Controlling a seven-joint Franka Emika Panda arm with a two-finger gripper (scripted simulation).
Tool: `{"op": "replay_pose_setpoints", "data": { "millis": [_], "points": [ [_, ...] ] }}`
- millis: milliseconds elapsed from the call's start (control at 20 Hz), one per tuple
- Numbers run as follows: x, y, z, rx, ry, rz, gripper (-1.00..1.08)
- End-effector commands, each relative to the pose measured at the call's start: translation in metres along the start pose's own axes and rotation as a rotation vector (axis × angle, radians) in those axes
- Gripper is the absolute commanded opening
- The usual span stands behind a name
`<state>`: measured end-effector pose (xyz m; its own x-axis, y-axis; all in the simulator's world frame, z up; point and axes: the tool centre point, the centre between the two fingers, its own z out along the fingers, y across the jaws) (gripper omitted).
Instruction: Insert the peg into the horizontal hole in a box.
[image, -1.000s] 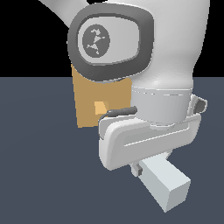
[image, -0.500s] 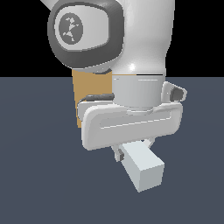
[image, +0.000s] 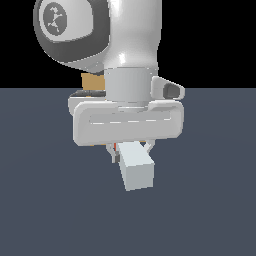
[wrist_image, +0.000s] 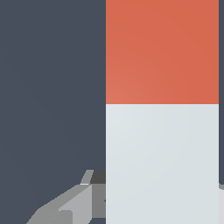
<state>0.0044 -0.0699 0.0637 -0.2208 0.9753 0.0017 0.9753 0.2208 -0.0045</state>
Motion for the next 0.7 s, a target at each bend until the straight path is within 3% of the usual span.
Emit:
{"op": "replay_pose_setpoints", "data": {
  "millis": [0, 650],
  "points": [
    [0.007, -0.004, -0.007, -0.005, -0.001, 0.02, -1.0],
    [0.019, -0.012, -0.011, 0.0, 0.0, 0.048, -1.0]
  ]
}}
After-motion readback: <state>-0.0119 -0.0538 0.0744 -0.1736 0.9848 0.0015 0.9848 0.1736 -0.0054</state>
